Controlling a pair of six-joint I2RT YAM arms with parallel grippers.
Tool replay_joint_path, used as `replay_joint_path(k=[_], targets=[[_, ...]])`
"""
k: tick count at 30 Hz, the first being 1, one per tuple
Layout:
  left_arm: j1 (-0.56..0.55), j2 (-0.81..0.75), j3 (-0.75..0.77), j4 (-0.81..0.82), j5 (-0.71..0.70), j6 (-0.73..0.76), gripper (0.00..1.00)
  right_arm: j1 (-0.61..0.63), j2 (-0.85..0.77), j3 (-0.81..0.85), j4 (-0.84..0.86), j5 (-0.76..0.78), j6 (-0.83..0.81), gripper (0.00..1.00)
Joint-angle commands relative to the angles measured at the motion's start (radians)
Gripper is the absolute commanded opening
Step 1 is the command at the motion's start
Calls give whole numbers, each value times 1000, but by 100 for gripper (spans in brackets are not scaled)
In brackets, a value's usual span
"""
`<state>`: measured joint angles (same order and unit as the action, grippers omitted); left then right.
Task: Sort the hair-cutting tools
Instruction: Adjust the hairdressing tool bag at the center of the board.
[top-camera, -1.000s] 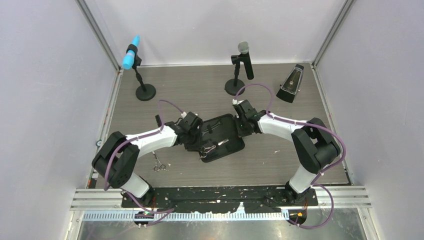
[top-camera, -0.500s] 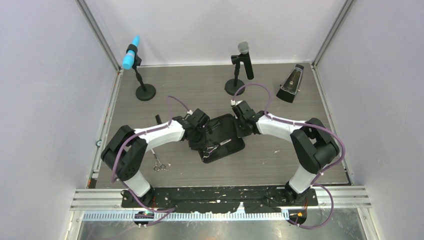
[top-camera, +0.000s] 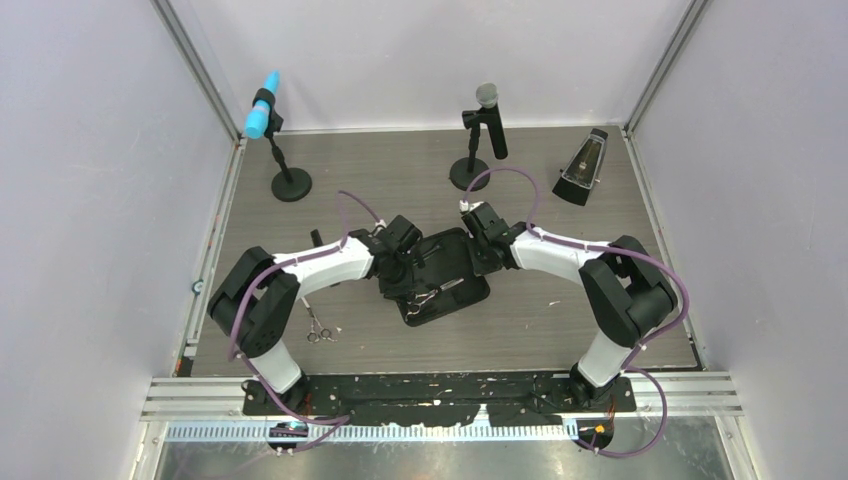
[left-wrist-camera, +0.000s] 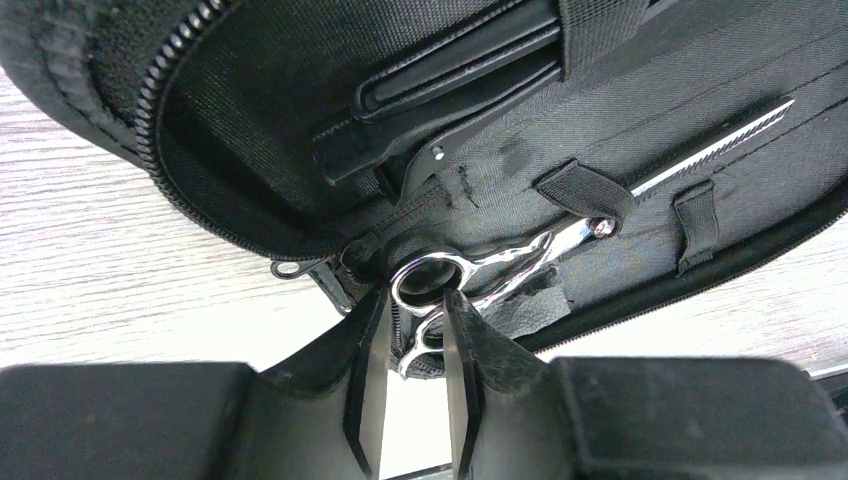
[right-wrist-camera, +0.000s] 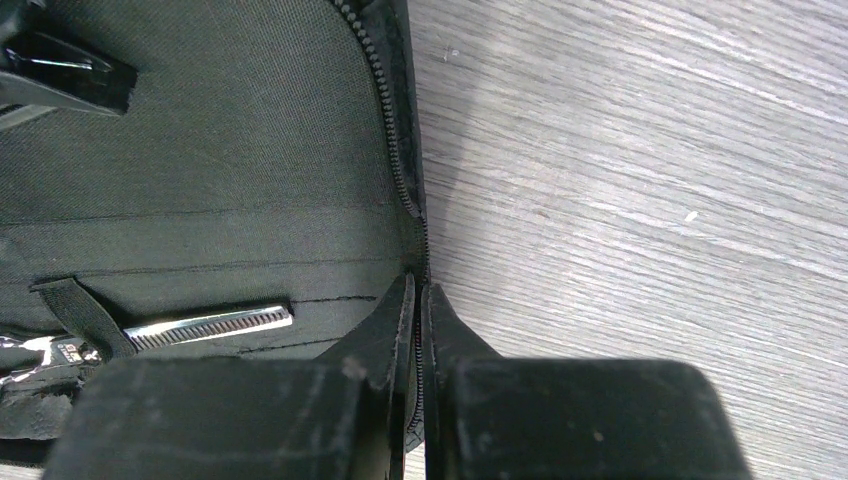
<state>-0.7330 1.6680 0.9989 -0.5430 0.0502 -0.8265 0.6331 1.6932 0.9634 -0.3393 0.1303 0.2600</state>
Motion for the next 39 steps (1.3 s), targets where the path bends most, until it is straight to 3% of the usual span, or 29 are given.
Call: replay_joint_path(k=[1, 17, 30, 35, 39], targets=[[-40, 7, 93, 282, 85, -54, 25, 74, 64, -3, 45, -234, 66, 5], [-52, -2, 135, 320, 84, -7, 25, 76, 65, -12, 75, -286, 80, 5], [-52, -55, -76, 333, 85, -105, 26, 77, -43, -30, 37, -216, 88, 6], [-54, -73, -92, 302, 70, -89, 24, 102, -147, -39, 11, -160, 72, 31], [-55, -82, -113, 303, 66, -92, 24, 147, -233, -28, -21, -149, 57, 42]])
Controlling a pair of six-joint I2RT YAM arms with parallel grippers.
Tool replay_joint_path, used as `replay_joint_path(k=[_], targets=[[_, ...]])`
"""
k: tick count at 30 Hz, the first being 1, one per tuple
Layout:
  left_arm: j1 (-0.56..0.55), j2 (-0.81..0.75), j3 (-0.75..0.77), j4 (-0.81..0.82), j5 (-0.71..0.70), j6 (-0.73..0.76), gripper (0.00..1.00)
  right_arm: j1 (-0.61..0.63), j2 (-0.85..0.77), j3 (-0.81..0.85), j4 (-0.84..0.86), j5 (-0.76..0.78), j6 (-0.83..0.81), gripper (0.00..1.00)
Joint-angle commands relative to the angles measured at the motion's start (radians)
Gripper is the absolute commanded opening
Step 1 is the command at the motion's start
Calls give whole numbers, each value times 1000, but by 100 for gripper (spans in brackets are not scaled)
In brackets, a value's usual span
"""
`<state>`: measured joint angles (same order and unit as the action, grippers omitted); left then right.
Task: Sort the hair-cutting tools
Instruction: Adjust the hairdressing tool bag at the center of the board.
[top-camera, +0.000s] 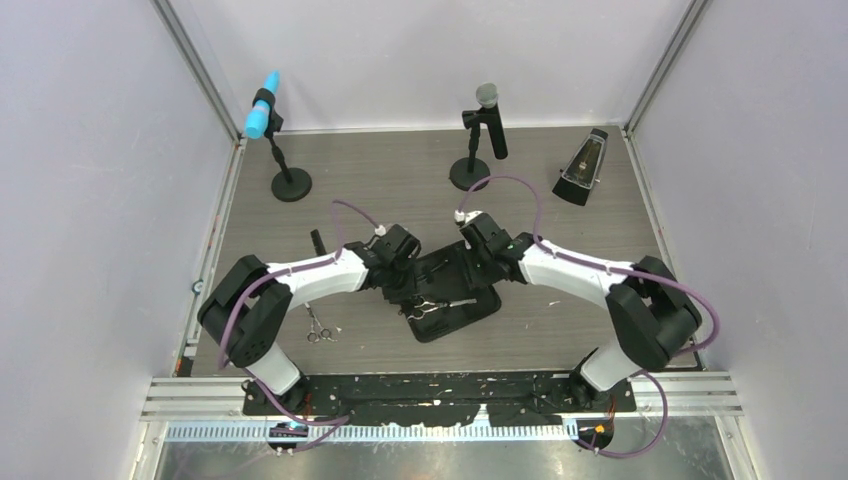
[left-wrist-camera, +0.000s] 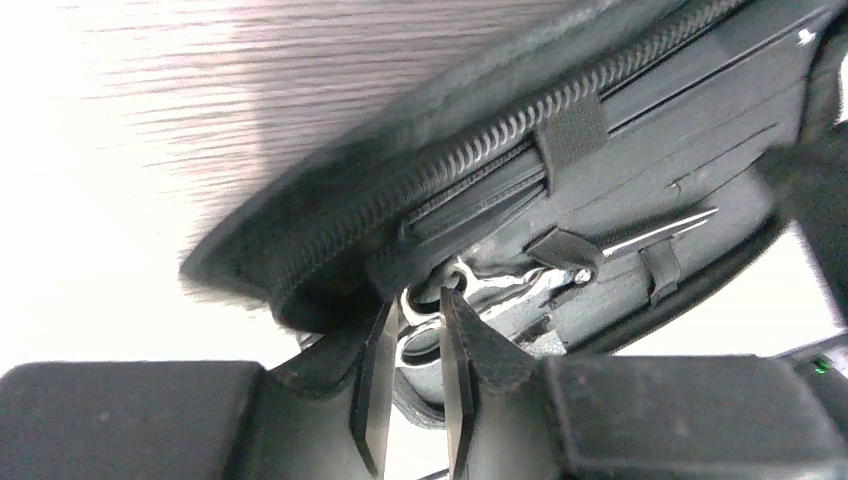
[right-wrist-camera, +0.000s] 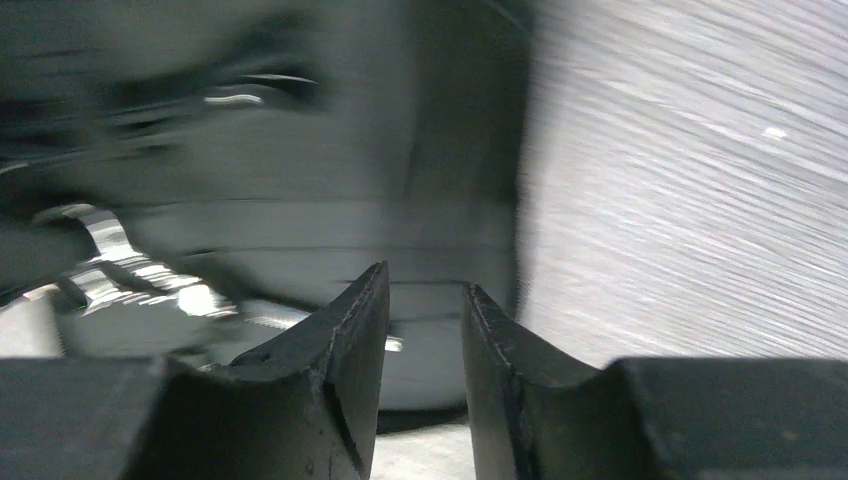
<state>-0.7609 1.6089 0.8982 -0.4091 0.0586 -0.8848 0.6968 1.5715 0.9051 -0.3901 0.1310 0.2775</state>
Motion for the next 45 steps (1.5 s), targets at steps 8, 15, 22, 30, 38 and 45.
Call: replay_joint_path(k=[8, 15, 22, 30, 38, 45], targets=[[-38, -47, -37, 181, 52, -44, 25, 195, -102, 17, 28, -138, 137, 46], [-38, -58, -47, 185, 48, -45, 26, 217, -85, -6, -16, -42, 168, 46], [-41, -56, -50, 187, 49, -46, 26, 204, -40, -13, -38, -32, 161, 45], [-50, -49, -41, 185, 49, -46, 26, 204, -13, -34, -45, -77, 170, 43], [-52, -48, -35, 179, 41, -49, 26, 236, -35, -23, -105, 6, 197, 42], [-58, -47, -33, 179, 41, -52, 26, 247, -35, -44, -57, 43, 257, 33]])
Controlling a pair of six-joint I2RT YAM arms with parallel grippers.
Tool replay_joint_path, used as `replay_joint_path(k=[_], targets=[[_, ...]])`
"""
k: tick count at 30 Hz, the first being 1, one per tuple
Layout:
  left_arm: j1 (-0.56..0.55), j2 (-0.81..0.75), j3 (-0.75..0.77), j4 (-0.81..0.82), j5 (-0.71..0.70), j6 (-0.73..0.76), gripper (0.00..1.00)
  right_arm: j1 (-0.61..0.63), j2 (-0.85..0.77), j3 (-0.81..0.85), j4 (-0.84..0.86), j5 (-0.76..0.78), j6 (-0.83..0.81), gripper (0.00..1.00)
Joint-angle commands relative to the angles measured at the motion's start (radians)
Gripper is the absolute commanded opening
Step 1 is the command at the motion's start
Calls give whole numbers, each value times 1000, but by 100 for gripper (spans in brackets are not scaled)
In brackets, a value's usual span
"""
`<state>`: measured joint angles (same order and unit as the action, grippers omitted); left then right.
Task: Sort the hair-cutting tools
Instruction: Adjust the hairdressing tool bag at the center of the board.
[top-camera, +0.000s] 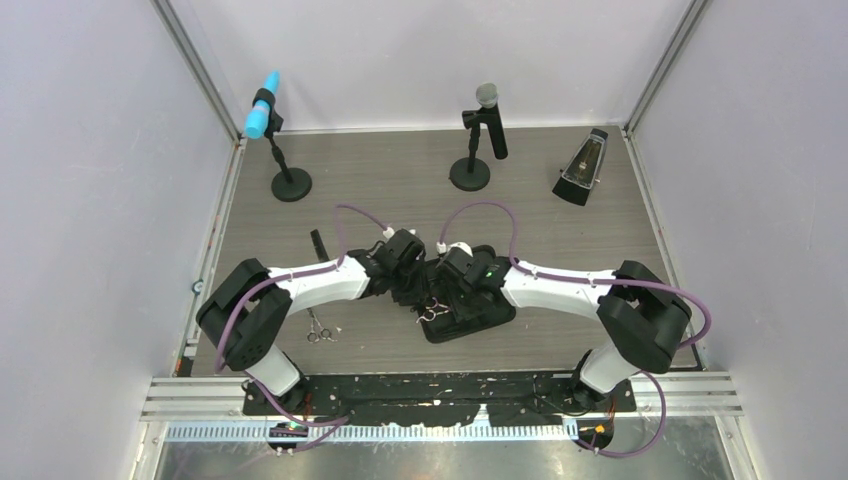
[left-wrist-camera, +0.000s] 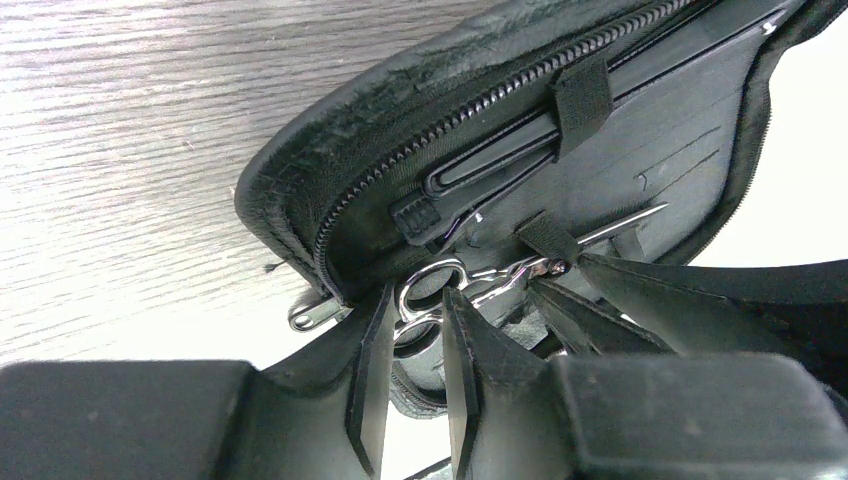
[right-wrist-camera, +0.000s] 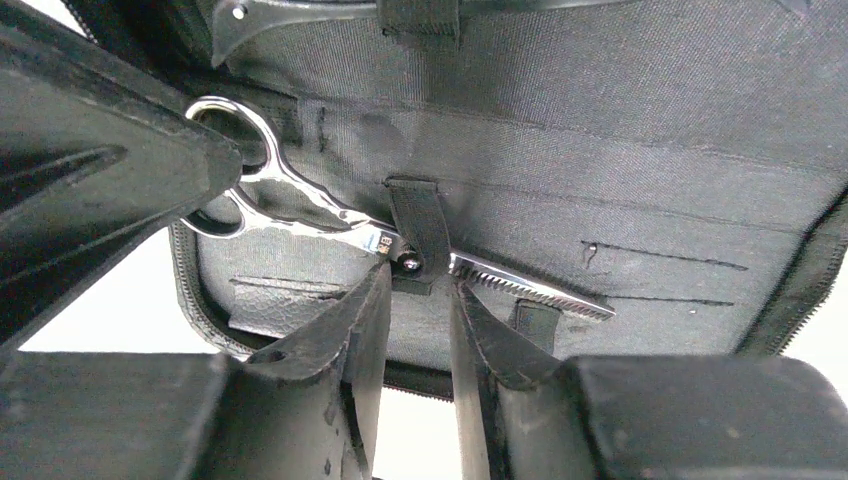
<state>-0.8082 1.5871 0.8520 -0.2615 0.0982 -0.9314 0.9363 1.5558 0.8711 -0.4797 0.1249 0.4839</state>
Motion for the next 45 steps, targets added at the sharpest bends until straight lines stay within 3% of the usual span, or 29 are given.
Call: replay_joint_path(k=[1, 12, 20, 22, 26, 45], targets=[[-11, -26, 13, 31, 1, -6, 26, 7, -15, -12, 41, 47, 54, 33], [-15, -18, 19, 33, 9, -2, 26, 8, 44, -8, 102, 88, 115, 31], [-26, -6, 31, 32, 15, -1, 26, 9, 67, 14, 121, 125, 143, 36], [-28, -6, 33, 33, 17, -1, 26, 9, 81, 29, 123, 138, 142, 32], [-33, -7, 32, 32, 13, -3, 26, 9, 92, 39, 149, 145, 127, 8], [-34, 13, 31, -27, -74, 6, 25, 7, -382, -308, 634, -93, -116, 5]])
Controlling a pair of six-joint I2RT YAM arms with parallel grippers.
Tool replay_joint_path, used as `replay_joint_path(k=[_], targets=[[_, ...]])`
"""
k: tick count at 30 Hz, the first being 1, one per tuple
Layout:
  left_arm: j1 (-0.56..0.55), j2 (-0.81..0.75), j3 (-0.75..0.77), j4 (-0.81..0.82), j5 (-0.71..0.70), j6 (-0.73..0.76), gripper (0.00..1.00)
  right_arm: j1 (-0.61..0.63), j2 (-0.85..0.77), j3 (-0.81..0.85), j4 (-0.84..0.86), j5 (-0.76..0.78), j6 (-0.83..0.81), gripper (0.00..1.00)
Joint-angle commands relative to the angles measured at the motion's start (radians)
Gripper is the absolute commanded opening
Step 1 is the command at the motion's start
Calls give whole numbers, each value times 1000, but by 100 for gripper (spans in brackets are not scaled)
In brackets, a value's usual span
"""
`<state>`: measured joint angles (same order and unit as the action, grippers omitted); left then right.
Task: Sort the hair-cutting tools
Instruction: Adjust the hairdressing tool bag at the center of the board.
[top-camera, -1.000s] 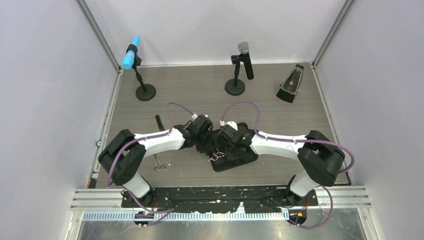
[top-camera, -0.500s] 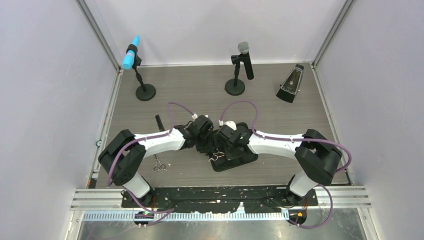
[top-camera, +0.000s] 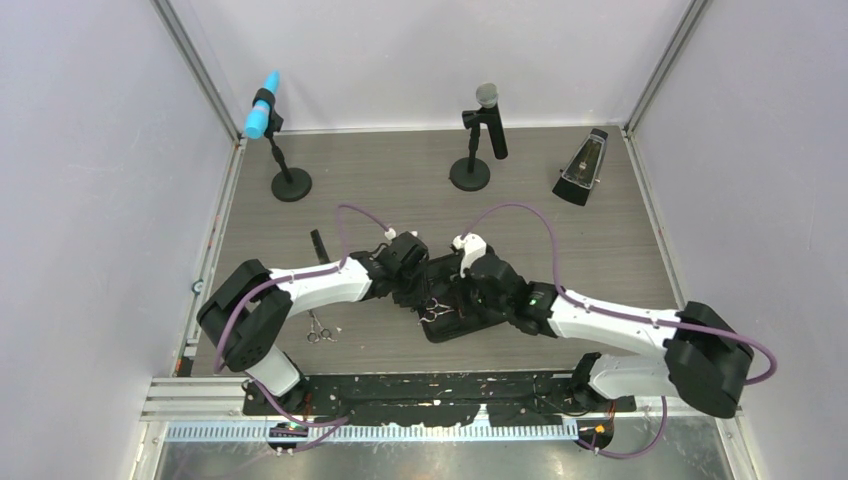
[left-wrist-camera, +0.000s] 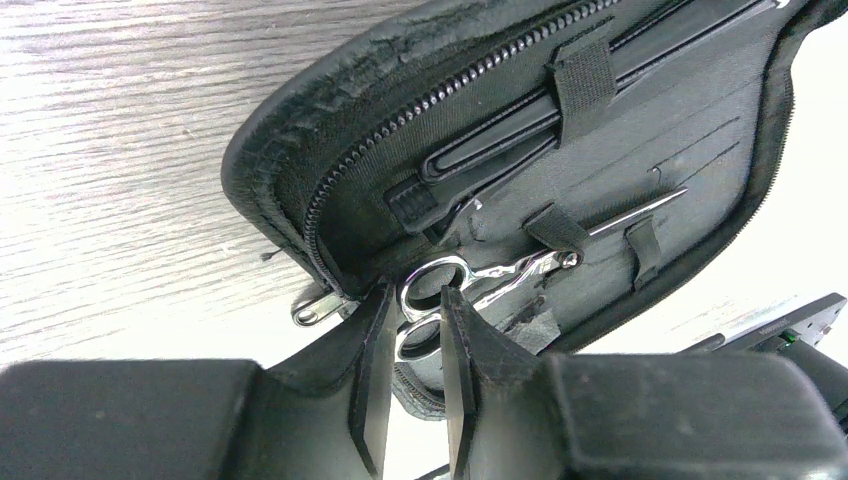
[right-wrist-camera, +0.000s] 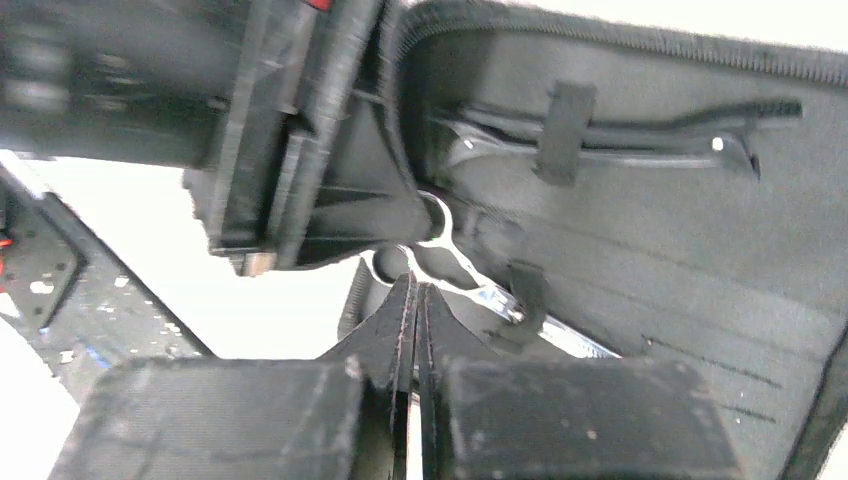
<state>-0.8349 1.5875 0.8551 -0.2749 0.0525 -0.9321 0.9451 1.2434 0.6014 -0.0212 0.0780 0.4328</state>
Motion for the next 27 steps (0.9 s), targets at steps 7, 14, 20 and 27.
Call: replay_joint_path(k=[7, 14, 20, 27], targets=[[-7, 1, 28, -20, -32, 8, 25, -2, 39, 131, -223, 183, 11, 19], [-8, -47, 3, -58, -43, 16, 24, -2, 175, 217, -358, 190, 64, 45], [-23, -84, -3, -83, -1, 26, 23, -9, 256, 274, -372, 161, 57, 46], [-57, -65, 29, -78, 83, 22, 23, -20, 278, 302, -379, 127, 61, 46]])
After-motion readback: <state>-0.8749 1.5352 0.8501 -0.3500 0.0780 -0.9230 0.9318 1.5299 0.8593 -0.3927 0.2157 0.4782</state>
